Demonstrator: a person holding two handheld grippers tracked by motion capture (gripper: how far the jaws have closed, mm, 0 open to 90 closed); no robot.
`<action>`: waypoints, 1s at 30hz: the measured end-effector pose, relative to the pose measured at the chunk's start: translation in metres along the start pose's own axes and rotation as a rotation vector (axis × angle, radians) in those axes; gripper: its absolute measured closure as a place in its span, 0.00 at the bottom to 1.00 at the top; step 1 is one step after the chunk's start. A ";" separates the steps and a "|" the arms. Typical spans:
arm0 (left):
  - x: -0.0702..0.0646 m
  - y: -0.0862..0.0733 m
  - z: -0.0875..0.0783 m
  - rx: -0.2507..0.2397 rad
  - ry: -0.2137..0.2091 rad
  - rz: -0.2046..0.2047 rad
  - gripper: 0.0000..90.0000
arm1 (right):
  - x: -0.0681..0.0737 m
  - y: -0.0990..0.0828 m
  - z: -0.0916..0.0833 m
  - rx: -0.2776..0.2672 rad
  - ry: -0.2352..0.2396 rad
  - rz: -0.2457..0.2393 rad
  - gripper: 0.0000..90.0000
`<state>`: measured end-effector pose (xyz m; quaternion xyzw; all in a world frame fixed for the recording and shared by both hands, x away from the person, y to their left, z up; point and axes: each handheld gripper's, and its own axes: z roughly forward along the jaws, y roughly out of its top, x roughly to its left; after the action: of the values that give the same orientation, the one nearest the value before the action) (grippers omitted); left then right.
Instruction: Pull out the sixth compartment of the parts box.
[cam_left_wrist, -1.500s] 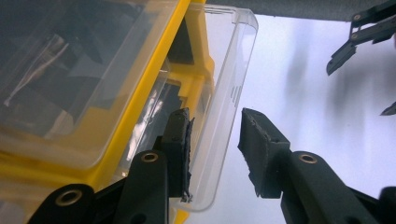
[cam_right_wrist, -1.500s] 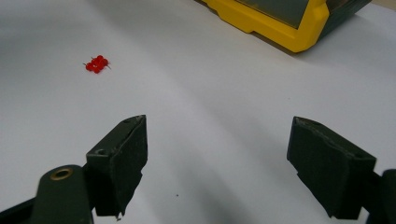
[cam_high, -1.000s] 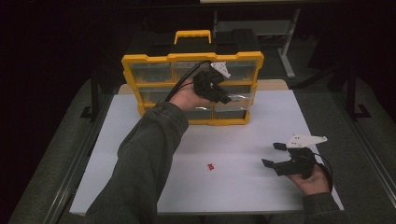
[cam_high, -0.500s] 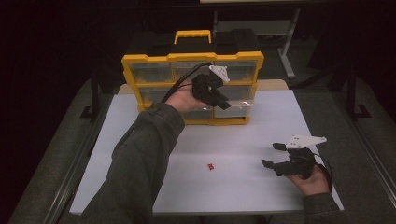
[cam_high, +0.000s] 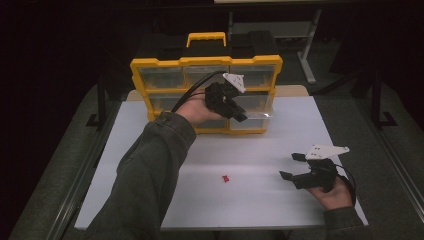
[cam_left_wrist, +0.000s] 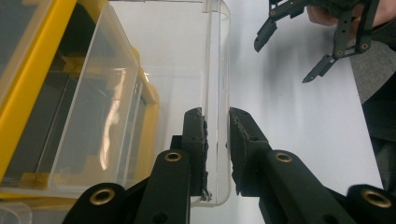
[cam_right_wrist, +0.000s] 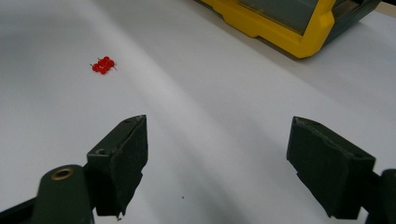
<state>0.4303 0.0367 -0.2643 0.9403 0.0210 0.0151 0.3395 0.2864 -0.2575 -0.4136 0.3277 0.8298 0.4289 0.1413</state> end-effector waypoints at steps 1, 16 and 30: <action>0.000 0.000 -0.001 0.008 -0.005 0.011 0.86 | 0.000 0.000 0.000 -0.001 0.000 -0.005 0.22; -0.008 -0.002 -0.001 0.001 -0.018 0.014 0.86 | 0.001 0.001 0.002 0.002 0.005 -0.007 0.21; -0.016 0.000 -0.013 -0.063 0.009 -0.025 0.71 | 0.001 0.002 0.004 0.009 0.008 -0.002 0.21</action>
<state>0.4133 0.0442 -0.2548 0.9287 0.0340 0.0156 0.3690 0.2884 -0.2534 -0.4147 0.3259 0.8326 0.4263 0.1371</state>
